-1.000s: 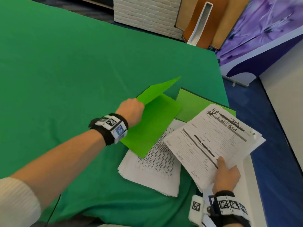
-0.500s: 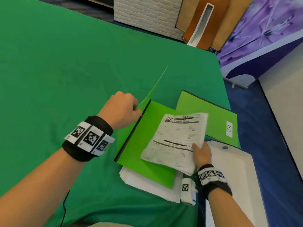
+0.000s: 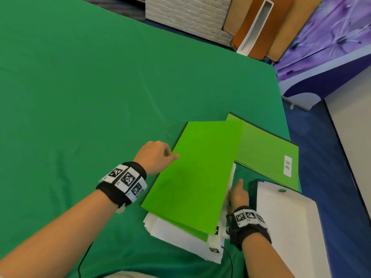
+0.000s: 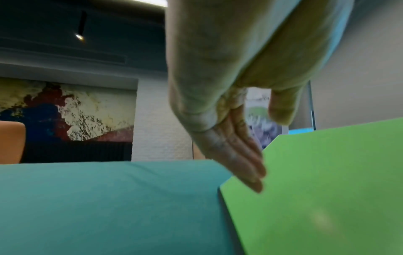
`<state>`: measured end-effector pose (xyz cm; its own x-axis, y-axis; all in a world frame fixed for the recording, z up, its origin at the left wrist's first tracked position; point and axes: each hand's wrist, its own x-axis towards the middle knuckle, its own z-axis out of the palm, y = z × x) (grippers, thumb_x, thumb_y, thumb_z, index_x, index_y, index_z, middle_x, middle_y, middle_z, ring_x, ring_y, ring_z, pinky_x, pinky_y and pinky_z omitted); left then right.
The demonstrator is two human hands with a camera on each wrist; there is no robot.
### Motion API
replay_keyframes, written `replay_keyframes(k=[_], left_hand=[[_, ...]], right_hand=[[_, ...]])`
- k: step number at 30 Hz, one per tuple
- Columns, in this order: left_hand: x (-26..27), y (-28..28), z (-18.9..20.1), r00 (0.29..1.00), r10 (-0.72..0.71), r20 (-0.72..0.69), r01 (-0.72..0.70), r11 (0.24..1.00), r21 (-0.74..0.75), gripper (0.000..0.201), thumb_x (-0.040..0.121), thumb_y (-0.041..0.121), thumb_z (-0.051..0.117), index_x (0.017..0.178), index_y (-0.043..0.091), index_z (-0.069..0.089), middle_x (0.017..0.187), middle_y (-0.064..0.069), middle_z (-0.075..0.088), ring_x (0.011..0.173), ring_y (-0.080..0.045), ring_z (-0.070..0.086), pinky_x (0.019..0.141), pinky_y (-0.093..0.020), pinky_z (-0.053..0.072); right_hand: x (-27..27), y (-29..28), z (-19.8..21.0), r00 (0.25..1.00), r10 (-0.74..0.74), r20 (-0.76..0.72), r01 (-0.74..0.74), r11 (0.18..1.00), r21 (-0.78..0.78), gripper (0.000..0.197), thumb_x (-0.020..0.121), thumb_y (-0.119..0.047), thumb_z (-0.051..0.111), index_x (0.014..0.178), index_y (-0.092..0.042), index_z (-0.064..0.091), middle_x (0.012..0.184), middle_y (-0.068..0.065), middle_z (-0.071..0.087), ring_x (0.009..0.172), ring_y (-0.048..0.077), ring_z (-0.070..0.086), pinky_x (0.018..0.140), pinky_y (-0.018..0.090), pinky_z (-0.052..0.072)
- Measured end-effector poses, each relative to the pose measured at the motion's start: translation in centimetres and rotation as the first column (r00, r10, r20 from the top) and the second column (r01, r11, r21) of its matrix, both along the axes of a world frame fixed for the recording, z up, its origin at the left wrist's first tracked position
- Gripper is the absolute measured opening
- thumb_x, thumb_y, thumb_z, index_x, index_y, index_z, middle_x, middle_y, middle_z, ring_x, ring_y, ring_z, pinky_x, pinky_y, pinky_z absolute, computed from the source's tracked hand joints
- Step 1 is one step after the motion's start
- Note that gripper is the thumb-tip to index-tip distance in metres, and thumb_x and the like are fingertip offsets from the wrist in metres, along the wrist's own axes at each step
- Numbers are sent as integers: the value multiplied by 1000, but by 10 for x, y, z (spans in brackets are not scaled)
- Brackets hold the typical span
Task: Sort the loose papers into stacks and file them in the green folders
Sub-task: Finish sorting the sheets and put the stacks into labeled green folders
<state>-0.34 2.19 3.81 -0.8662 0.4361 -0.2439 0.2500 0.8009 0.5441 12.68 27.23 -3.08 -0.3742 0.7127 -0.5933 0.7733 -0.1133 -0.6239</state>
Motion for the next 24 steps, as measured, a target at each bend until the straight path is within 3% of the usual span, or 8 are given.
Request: replay_keyframes(k=[3, 6, 8, 10, 12, 17, 21, 24], left_hand=[[5, 5, -43, 989, 17, 144, 33, 940, -339, 62, 84, 61, 62, 114, 7, 56, 118, -12, 60, 106, -30, 59, 87, -38, 50], [12, 11, -69, 984, 21, 175, 60, 895, -443, 81, 76, 59, 71, 131, 6, 43, 131, -12, 46, 117, -30, 55, 95, -39, 49], [8, 12, -75, 980, 49, 193, 37, 907, -420, 84, 73, 57, 76, 130, 5, 42, 130, -12, 49, 117, -30, 55, 95, -39, 49], [4, 12, -74, 966, 39, 254, 68, 914, -401, 75, 71, 58, 77, 118, 7, 48, 119, -10, 55, 107, -28, 58, 88, -36, 50], [2, 10, -74, 949, 8, 315, 114, 923, -367, 61, 71, 58, 77, 97, 10, 50, 100, -8, 57, 91, -25, 57, 77, -33, 48], [4, 5, -76, 948, 24, 318, 59, 967, -248, 61, 74, 69, 66, 62, 15, 41, 58, -5, 41, 55, -21, 46, 58, -31, 37], [25, 34, -64, 988, 149, 49, -150, 988, 25, 52, 91, 59, 51, 79, 8, 57, 73, -11, 61, 72, -29, 61, 63, -34, 46], [51, 70, -50, 991, 131, -13, -127, 976, 176, 45, 95, 52, 49, 97, 7, 60, 92, -12, 68, 83, -32, 63, 69, -36, 51]], right_hand=[[10, 11, -3, 989, -147, -26, 130, 933, -334, 77, 95, -68, 19, 119, -4, 56, 101, 17, 64, 86, 30, 59, 79, 41, 49], [14, 14, 2, 996, -74, -51, 43, 895, -444, 74, 94, -67, 26, 116, -4, 57, 118, 21, 64, 109, 35, 59, 96, 47, 47], [14, 6, 10, 994, -16, -104, -32, 893, -449, 55, 99, -52, 38, 118, -3, 58, 104, 16, 68, 96, 30, 63, 87, 42, 52], [12, 1, 12, 982, 31, -185, -102, 916, -387, 30, 102, -23, 45, 119, -2, 56, 98, 15, 68, 83, 26, 65, 73, 40, 56], [9, -1, 12, 967, 95, -235, -152, 959, -238, 18, 99, -6, 47, 113, -10, 57, 108, 17, 67, 90, 30, 65, 85, 51, 54], [11, -12, 42, 927, 142, -347, -158, 987, -20, 26, 97, 0, 46, 113, -16, 59, 111, 11, 67, 104, 34, 63, 96, 51, 49], [38, -4, 71, 891, 96, -443, -53, 992, 110, 26, 98, -4, 46, 121, -13, 54, 111, -4, 62, 102, 12, 59, 96, 34, 45], [64, 13, 85, 871, 47, -489, 74, 972, 224, 28, 99, -9, 50, 126, -17, 51, 107, -9, 53, 100, 8, 53, 92, 24, 38]])
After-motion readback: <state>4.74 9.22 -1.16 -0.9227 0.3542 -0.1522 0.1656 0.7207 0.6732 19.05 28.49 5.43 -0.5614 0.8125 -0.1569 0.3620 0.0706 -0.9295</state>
